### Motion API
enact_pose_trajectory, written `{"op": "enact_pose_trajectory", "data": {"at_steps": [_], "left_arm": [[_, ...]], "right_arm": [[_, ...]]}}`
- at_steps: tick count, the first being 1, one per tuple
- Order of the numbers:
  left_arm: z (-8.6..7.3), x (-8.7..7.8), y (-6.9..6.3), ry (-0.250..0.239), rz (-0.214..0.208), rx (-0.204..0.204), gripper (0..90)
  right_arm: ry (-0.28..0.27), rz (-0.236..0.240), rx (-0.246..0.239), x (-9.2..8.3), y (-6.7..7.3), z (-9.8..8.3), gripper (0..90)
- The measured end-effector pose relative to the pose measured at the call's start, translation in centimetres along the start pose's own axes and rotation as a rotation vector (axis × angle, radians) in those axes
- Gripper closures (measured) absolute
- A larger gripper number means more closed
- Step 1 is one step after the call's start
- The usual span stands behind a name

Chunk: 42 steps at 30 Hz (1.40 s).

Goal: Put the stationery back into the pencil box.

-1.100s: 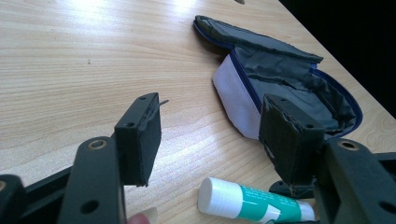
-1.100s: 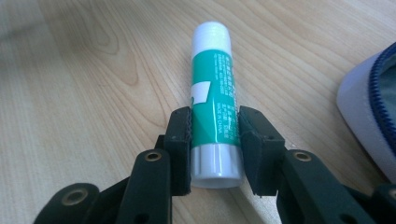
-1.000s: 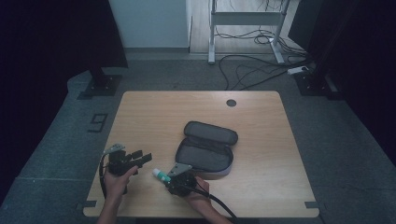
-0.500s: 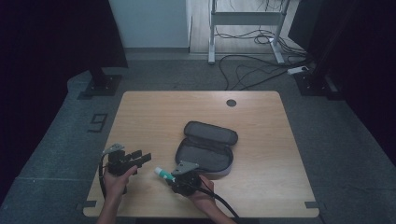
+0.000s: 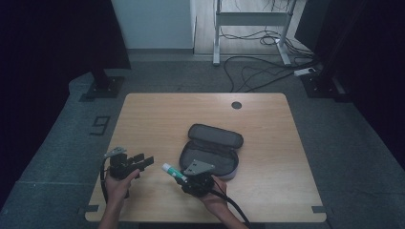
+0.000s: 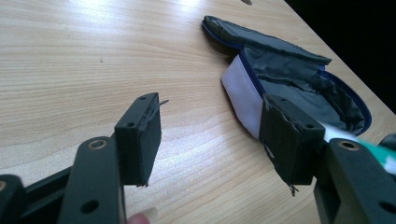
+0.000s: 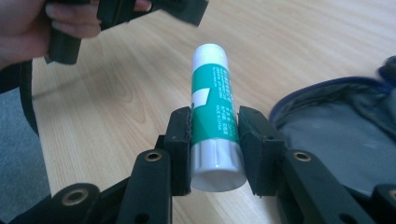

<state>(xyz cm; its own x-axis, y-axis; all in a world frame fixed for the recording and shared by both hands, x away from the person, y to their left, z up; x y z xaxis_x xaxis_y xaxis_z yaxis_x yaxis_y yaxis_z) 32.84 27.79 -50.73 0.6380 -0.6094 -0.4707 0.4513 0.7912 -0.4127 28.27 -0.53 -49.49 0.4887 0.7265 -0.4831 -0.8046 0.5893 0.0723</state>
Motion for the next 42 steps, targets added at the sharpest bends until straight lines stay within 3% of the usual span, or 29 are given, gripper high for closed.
{"op": "enact_pose_trajectory", "data": {"at_steps": [21, 42], "left_arm": [[-0.2, 0.4, -0.2, 0.015, -0.002, 0.003, 39.3], [-0.4, 0.7, -0.2, 0.031, -0.003, 0.007, 39.2]], "right_arm": [[-0.054, -0.075, 0.041, -2.5, -2.9, 0.5, 65.2], [-0.003, -0.177, 0.127, -2.5, -7.4, -1.3, 65.2]]}}
Point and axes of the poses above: each handheld gripper's, and its own axes: x roughly forward along the jaws, z roughly out of its top, y roughly to its left, the point moved 1 cm from there along x, roughly forward along the jaws, and after that the axes turned 3 degrees about -y, right-handed, at the moved point
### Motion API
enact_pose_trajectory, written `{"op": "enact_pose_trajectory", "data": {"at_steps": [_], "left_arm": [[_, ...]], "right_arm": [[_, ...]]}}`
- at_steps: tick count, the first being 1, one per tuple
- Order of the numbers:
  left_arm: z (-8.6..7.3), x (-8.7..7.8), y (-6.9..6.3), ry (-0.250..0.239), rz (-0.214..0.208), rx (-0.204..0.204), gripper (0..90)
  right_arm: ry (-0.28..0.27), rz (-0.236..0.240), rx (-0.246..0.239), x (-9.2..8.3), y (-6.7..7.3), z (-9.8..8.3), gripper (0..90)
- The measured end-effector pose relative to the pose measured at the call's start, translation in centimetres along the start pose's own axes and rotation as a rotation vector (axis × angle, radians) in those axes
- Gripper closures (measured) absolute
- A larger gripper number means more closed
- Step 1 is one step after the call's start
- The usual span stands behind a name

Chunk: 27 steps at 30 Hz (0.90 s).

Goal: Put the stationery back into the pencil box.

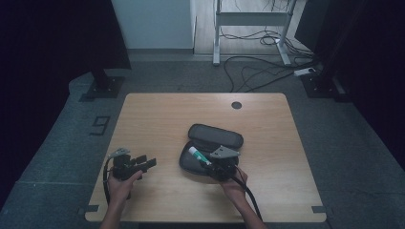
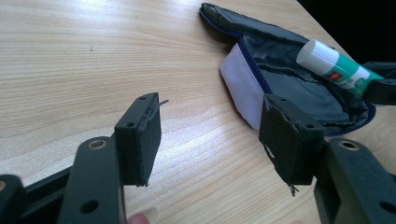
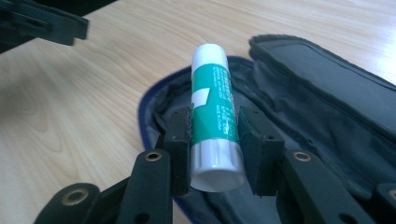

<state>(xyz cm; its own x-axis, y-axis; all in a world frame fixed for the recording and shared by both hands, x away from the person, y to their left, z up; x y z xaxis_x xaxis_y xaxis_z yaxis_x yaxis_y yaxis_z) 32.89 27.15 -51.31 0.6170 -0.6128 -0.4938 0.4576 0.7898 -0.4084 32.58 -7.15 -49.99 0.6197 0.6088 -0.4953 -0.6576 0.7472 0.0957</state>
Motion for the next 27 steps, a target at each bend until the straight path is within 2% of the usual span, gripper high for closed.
{"op": "enact_pose_trajectory", "data": {"at_steps": [8, 13, 24, 27], "left_arm": [[-0.1, 0.1, 0.0, 0.004, -0.002, 0.003, 39.1], [-0.1, 0.2, -0.1, 0.012, 0.000, 0.003, 39.1], [-0.1, 0.2, 0.0, 0.015, -0.003, 0.003, 39.0], [-0.1, 0.2, 0.0, 0.016, -0.003, 0.005, 38.9]], "right_arm": [[0.017, -0.036, 0.016, 0.2, -1.3, -0.5, 65.2], [0.050, -0.062, 0.011, 0.8, -2.0, -1.1, 65.1], [0.091, -0.079, 0.002, 1.7, -2.3, -1.9, 65.1], [0.102, -0.093, -0.020, 1.8, -2.3, -2.0, 65.0]]}}
Point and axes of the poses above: each handheld gripper's, and its own axes: x roughly forward along the jaws, z roughly out of its top, y roughly to its left, the point moved 1 cm from there along x, roughly forward along the jaws, and after that the axes turned 3 degrees about -y, right-handed, at the moved point
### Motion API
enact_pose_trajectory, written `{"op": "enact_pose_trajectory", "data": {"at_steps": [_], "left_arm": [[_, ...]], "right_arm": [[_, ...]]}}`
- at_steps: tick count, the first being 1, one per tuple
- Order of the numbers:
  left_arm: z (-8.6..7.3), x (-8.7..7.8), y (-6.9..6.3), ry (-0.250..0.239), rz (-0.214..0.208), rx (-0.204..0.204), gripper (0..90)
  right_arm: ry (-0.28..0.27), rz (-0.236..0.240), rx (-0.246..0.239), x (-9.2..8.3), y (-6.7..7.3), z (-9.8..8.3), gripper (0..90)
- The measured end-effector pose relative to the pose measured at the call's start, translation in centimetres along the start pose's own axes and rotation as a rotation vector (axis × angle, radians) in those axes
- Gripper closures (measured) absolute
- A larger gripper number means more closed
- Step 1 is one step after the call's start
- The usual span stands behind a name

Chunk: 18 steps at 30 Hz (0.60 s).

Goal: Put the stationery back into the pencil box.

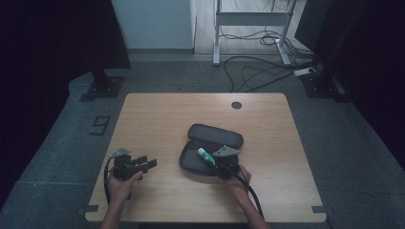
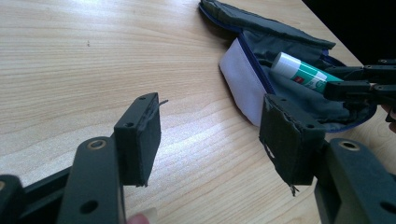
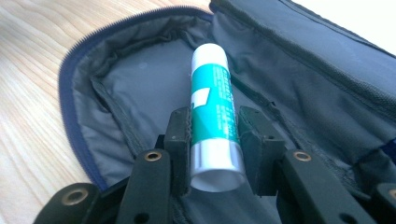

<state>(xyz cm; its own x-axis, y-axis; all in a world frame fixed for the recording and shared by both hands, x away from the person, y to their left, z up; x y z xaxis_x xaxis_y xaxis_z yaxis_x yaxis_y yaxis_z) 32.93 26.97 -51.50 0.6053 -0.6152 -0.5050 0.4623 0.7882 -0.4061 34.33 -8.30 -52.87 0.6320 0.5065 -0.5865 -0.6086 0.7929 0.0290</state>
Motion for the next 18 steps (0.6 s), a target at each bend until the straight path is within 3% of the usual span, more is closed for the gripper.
{"op": "enact_pose_trajectory", "data": {"at_steps": [7, 9, 18], "left_arm": [[-0.06, 0.13, -0.02, 0.008, -0.004, 0.000, 38.4], [-0.06, 0.11, -0.01, 0.007, -0.005, -0.002, 38.4], [-0.09, 0.17, -0.02, 0.008, -0.006, -0.002, 38.4]], "right_arm": [[0.041, -0.010, -0.037, 0.29, 0.08, -0.26, 64.0], [0.044, -0.021, -0.056, 0.34, 0.20, -0.30, 59.2], [-0.021, -0.023, 0.006, -0.35, 0.07, 0.00, 45.5]]}}
Point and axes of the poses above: each handheld gripper's, and its own axes: x roughly forward along the jaws, z roughly out of its top, y roughly to its left, the point moved 1 cm from there along x, roughly forward along the jaws, and after that the axes turned 3 degrees about -y, right-handed, at the moved point
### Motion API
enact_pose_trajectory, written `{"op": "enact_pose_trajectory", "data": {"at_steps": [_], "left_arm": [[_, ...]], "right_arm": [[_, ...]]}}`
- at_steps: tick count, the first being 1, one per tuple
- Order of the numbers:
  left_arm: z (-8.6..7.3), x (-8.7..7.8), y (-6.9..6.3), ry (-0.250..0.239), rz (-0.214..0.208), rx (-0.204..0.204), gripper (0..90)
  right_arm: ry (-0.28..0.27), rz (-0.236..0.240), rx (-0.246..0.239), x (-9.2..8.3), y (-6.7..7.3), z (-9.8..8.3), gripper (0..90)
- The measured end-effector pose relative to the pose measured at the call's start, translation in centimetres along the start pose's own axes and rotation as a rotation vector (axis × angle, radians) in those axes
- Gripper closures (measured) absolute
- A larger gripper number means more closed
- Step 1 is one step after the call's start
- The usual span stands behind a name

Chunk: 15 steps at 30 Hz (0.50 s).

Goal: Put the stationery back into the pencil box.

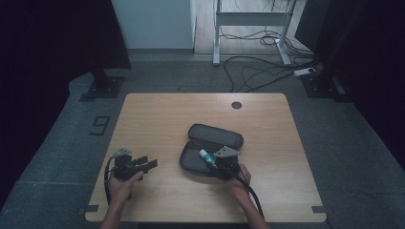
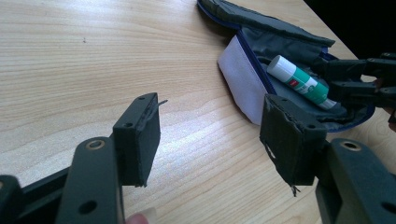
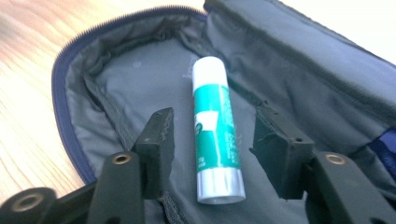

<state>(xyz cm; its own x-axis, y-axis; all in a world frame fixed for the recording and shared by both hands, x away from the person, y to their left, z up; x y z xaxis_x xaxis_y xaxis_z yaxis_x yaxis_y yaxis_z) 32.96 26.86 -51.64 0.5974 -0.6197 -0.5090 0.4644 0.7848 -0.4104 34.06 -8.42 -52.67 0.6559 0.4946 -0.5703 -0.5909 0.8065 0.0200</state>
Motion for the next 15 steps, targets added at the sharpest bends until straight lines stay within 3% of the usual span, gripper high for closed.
{"op": "enact_pose_trajectory", "data": {"at_steps": [12, 15], "left_arm": [[-0.2, 0.3, -0.2, 0.012, -0.002, 0.005, 38.3], [-0.2, 0.3, -0.3, 0.015, -0.003, 0.008, 38.3]], "right_arm": [[-0.101, -0.008, 0.021, -1.8, -0.2, 0.1, 36.9], [-0.127, 0.001, 0.052, -2.6, -0.9, 0.1, 36.9]]}}
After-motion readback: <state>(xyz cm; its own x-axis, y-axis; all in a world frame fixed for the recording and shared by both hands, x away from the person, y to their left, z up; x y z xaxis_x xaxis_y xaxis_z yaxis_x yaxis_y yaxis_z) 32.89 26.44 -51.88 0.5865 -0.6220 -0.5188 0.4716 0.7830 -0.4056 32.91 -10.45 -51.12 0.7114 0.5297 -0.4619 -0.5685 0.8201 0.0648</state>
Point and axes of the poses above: each handheld gripper's, and its own axes: x roughly forward along the jaws, z roughly out of its top, y roughly to its left, the point moved 1 cm from there along x, roughly forward along the jaws, and after that the axes turned 3 degrees about -y, right-handed, at the moved point
